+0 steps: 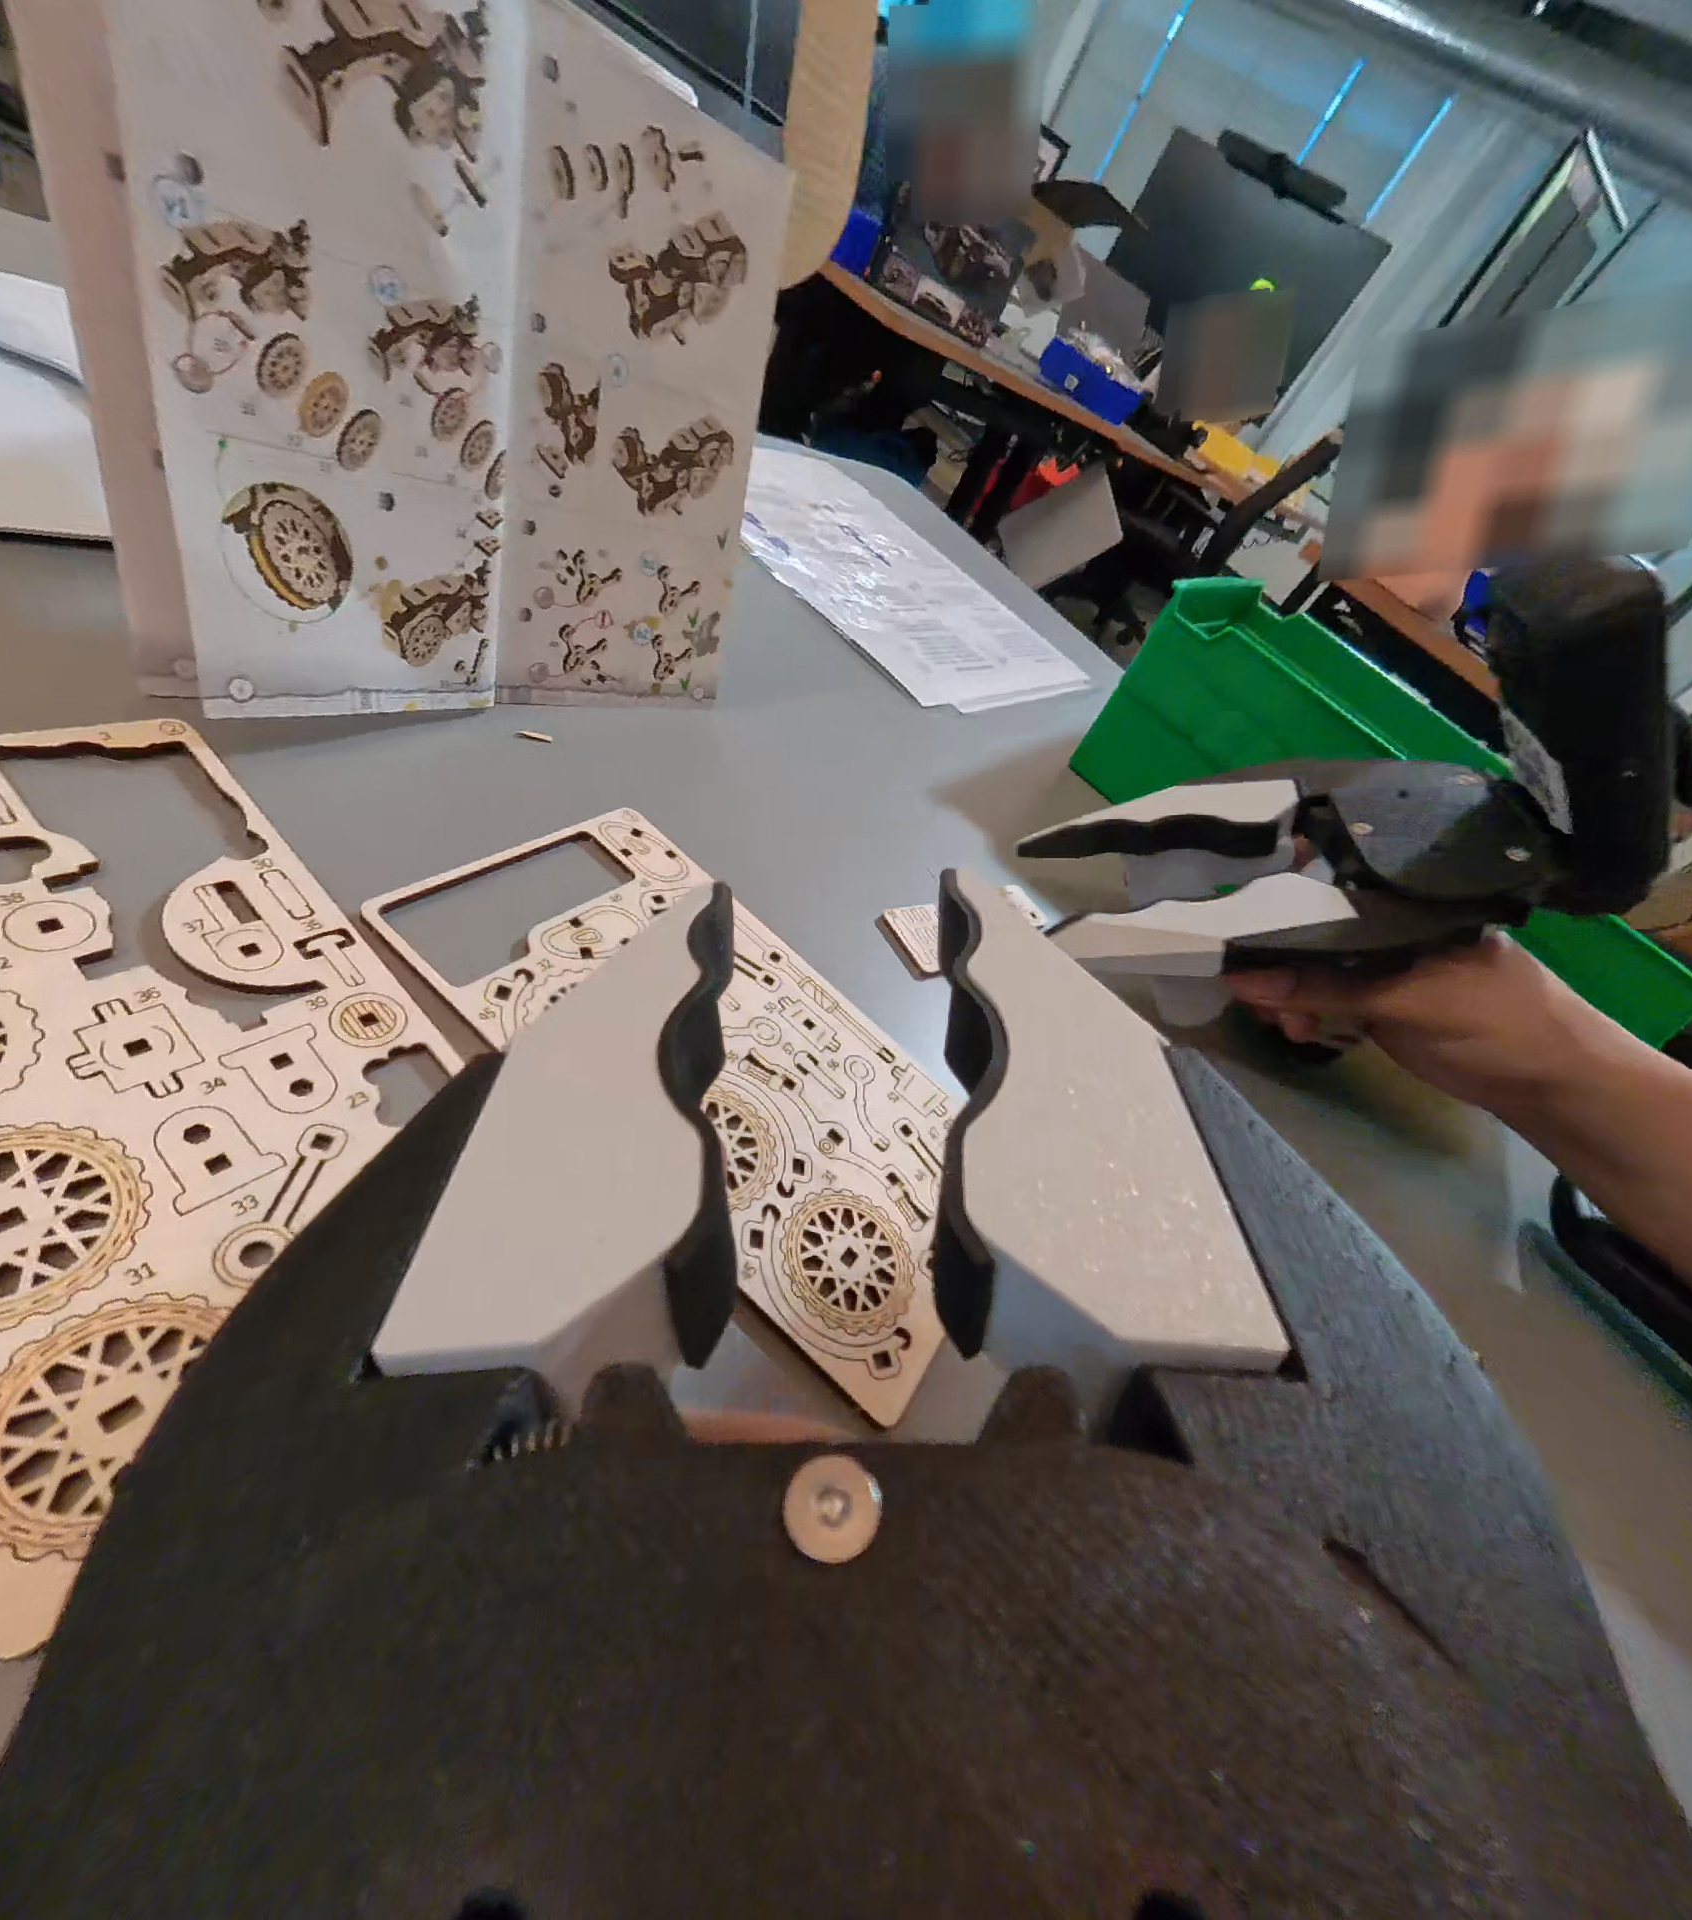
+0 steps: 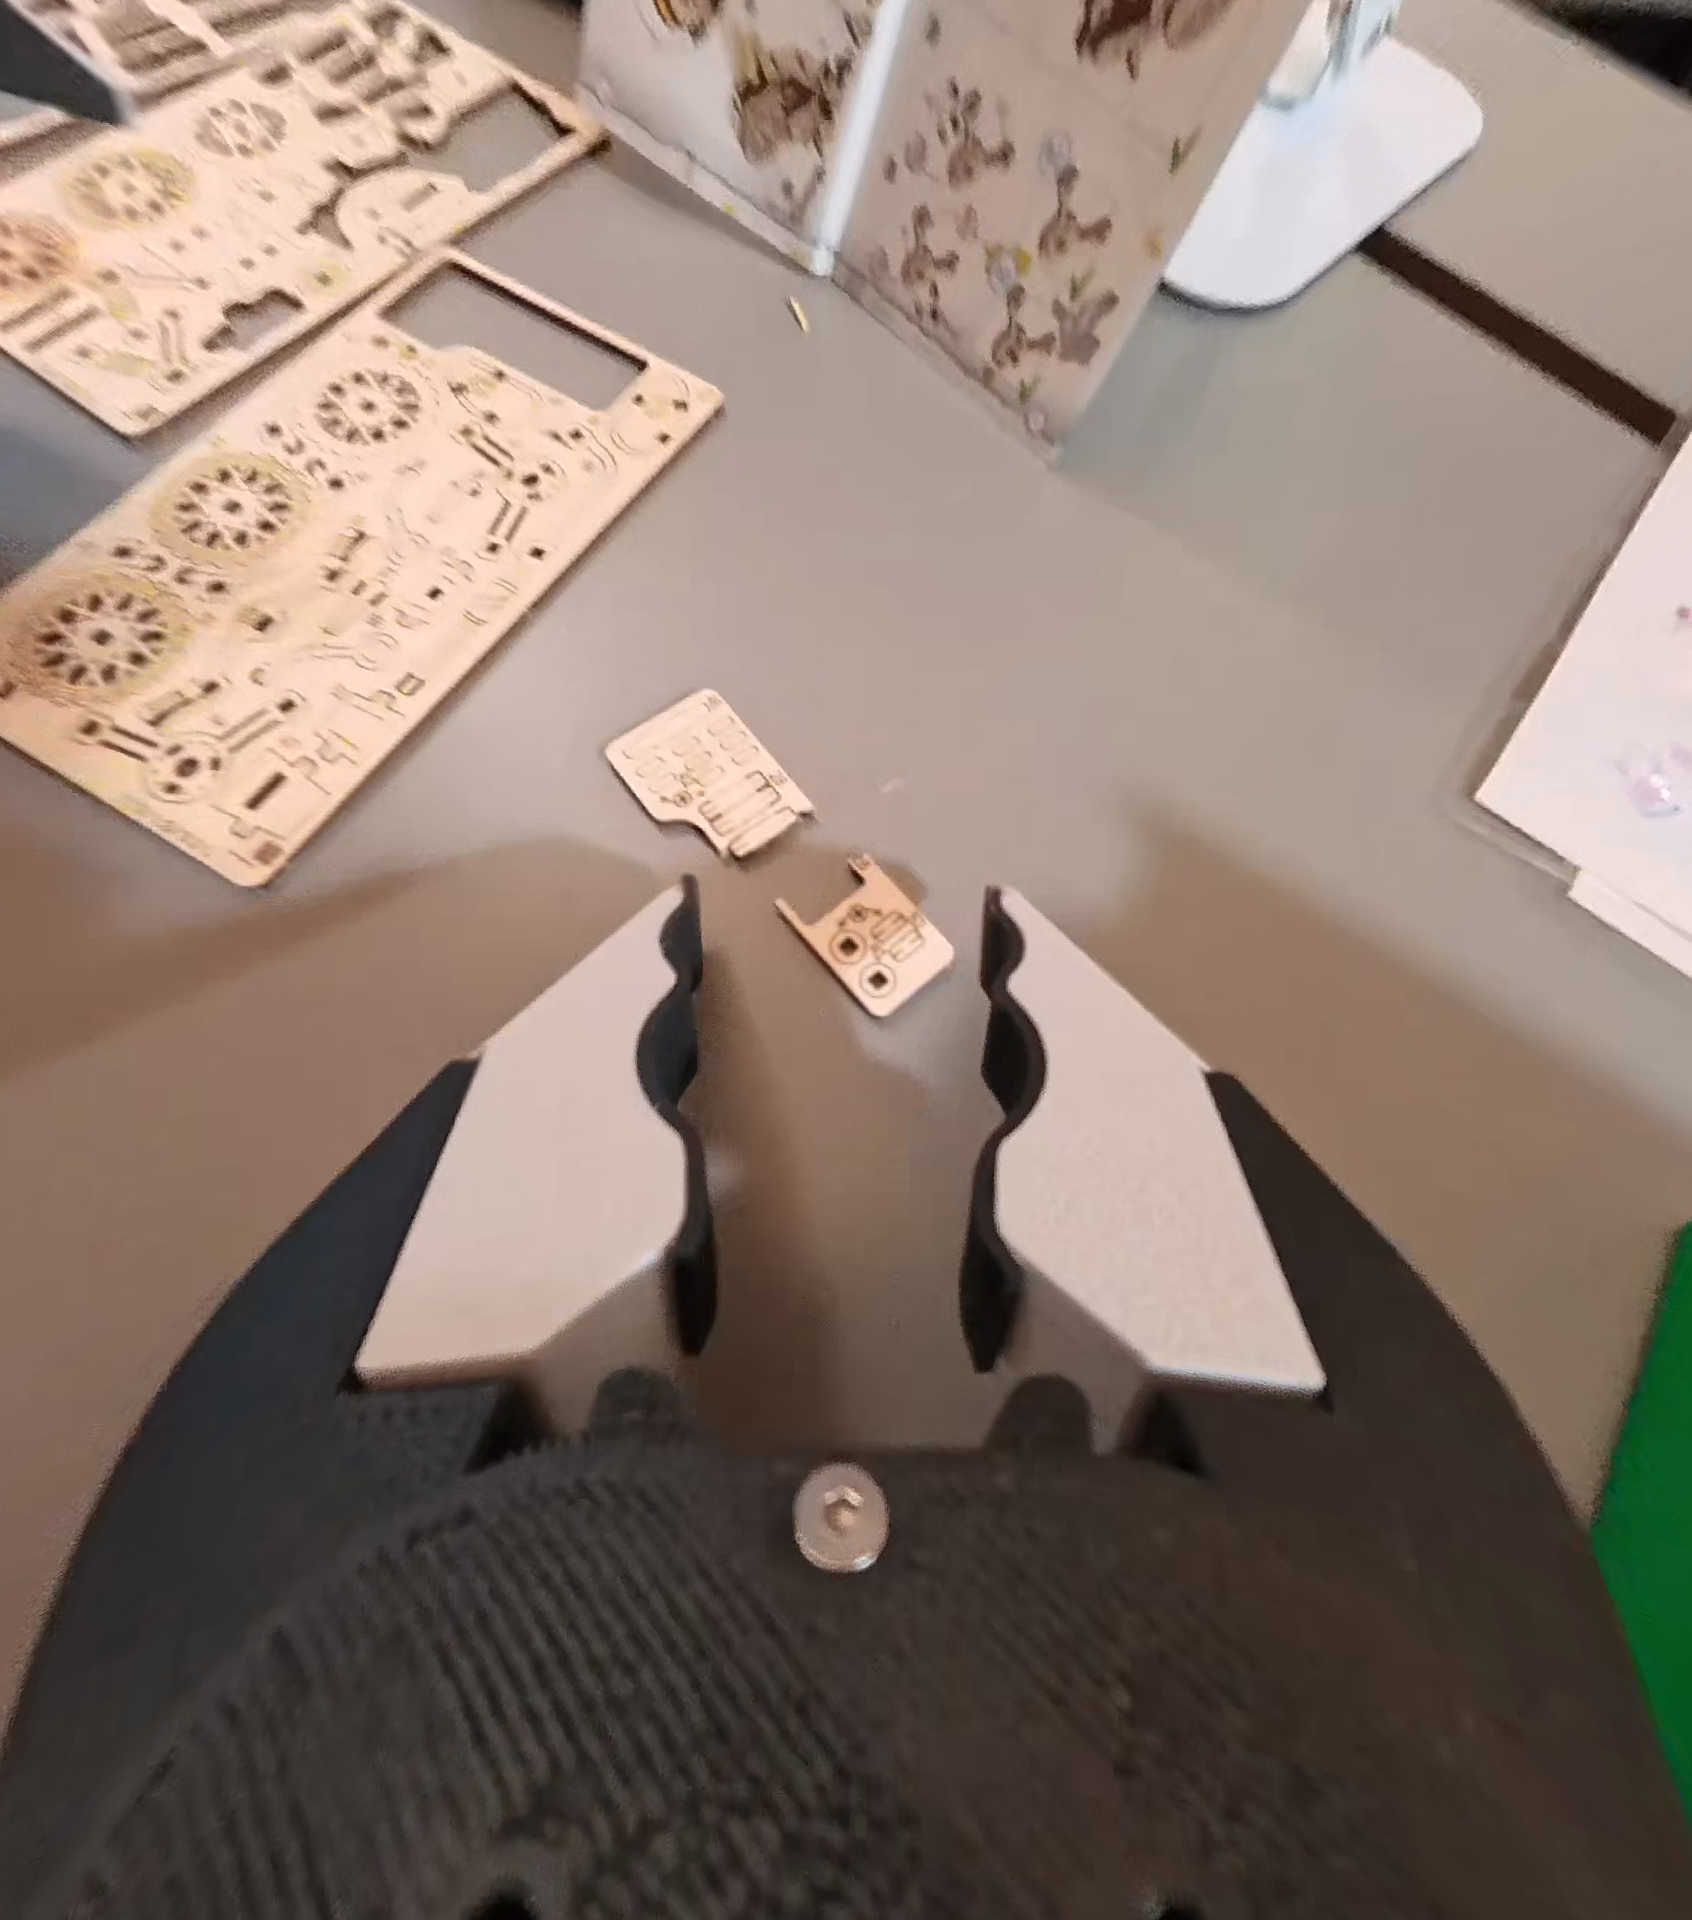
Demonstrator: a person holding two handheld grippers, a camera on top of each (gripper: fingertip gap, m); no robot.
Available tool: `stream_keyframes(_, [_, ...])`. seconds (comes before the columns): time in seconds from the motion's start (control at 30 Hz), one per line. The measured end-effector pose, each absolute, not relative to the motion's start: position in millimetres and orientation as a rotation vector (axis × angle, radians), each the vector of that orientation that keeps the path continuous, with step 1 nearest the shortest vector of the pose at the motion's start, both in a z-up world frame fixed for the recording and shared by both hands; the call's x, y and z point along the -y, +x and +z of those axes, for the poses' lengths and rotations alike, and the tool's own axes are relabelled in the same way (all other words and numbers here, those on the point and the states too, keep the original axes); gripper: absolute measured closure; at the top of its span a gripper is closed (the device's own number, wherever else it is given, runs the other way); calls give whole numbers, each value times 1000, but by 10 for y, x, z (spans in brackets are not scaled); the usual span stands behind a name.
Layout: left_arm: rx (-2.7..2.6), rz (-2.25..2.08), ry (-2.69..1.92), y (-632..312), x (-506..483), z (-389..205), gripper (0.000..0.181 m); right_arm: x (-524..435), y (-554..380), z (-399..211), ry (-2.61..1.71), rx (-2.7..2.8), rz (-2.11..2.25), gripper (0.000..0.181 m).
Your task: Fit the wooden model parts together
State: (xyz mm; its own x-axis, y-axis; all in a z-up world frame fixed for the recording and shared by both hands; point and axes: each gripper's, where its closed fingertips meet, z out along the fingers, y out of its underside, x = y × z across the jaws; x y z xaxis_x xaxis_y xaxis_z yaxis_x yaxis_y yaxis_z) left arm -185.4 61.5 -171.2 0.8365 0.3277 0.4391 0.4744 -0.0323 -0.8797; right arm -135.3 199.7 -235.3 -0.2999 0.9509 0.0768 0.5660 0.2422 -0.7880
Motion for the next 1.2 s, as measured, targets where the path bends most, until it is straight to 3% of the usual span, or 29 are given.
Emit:
stream_keyframes(0.1, [630, -147, -1644, -1825, -634, -1716, 144, -2001, -1356, -2455, -1442, 2007, 879, 131])
stream_keyframes(0.2, [632, -149, -1640, -1820, -638, -1720, 144, -2015, -1361, -2441, -1462, 1994, 892, 121])
stream_keyframes(0.37, [607, -148, -1631, -1776, -666, -1674, 144, -1840, -1446, -2195, -1251, 1992, 919, 118])
stream_keyframes(0.53, [577, -168, -1634, -1733, -759, -1654, 144, -1694, -1583, -2417, -1223, 2153, 818, 116])
stream_keyframes(0.9, [604, -214, -1623, -1802, -792, -1675, 143, -1603, -1470, -2444, -1238, 2182, 957, 154])
stream_keyframes(1.2, [686, -178, -1580, -2024, -666, -1665, 144, -1697, -1459, -2319, -1225, 2090, 994, 144])
